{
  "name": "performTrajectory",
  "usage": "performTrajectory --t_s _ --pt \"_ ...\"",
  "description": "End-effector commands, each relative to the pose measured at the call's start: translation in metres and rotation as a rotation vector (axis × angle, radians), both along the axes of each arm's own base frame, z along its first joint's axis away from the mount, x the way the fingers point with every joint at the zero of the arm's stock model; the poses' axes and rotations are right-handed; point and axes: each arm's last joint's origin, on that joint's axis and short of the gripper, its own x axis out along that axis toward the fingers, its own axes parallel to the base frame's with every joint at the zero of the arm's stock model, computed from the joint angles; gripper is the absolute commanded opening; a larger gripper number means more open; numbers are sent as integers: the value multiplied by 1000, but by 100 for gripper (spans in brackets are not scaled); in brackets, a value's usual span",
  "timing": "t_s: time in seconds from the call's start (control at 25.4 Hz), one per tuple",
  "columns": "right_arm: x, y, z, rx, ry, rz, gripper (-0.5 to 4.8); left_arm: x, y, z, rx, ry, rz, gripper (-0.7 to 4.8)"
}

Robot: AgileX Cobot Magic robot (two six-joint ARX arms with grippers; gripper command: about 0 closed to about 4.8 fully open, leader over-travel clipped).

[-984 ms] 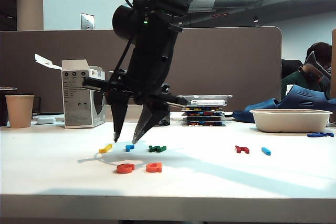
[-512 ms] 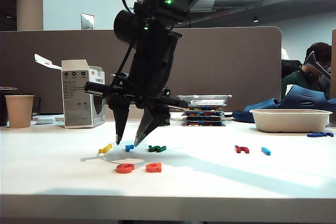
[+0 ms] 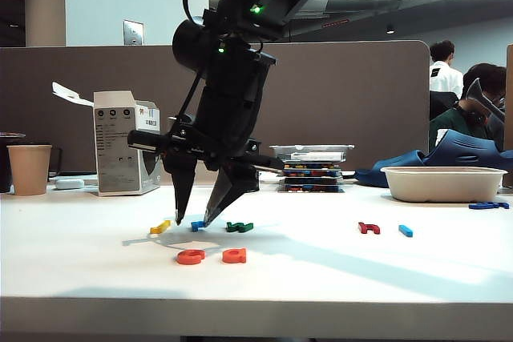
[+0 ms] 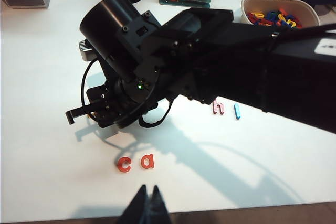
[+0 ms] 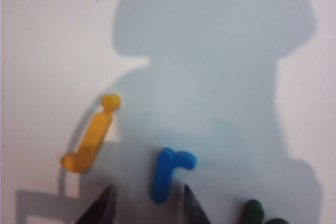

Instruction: Select the appropriate letters from the row of letter magnets placed on the table to arrange into the word "car".

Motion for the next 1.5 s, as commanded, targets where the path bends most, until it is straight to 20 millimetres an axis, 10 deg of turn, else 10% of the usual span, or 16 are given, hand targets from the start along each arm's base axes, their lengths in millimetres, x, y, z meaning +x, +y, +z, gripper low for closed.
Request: performTrajectory --t_s 0.04,1.5 --pt "0 2 -3 1 -5 1 157 0 0 1 -7 -8 3 -5" --pt "0 -1 -20 -97 36 -15 -9 0 0 1 -8 -3 0 -5"
